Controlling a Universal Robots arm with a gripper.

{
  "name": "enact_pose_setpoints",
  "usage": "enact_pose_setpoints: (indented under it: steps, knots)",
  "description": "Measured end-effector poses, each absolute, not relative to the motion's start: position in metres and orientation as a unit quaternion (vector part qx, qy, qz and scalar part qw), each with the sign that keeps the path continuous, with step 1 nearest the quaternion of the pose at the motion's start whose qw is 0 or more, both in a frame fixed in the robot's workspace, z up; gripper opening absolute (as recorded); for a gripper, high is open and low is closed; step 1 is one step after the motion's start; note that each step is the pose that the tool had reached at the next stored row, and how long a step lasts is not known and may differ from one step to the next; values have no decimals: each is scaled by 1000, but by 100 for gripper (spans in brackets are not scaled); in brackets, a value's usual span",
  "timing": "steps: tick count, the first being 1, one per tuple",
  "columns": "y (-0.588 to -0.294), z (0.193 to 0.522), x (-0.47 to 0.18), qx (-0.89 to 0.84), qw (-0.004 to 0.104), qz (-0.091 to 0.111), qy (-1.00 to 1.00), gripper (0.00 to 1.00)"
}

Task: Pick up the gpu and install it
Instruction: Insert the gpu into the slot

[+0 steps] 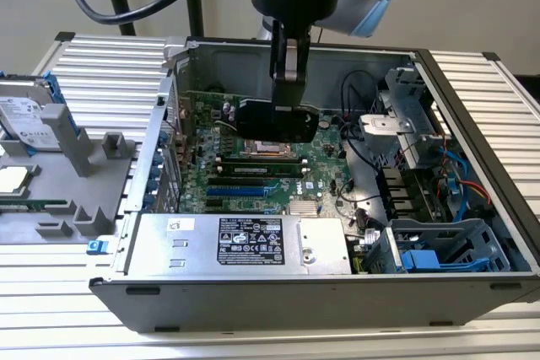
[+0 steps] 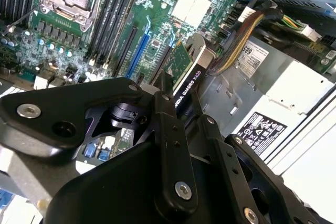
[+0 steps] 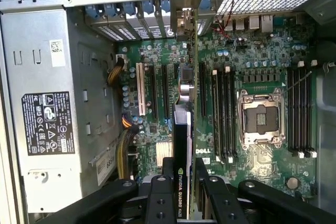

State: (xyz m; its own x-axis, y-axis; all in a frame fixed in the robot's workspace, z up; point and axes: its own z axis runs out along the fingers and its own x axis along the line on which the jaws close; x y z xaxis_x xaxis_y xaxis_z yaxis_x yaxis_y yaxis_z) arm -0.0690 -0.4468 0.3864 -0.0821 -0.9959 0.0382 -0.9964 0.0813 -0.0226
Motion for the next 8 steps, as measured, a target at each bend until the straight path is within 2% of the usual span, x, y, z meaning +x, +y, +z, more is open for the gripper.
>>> enact_pose_setpoints:
  steps: [8]
  knots:
    - [-447, 384, -69, 677, 7, 22, -735, 0]
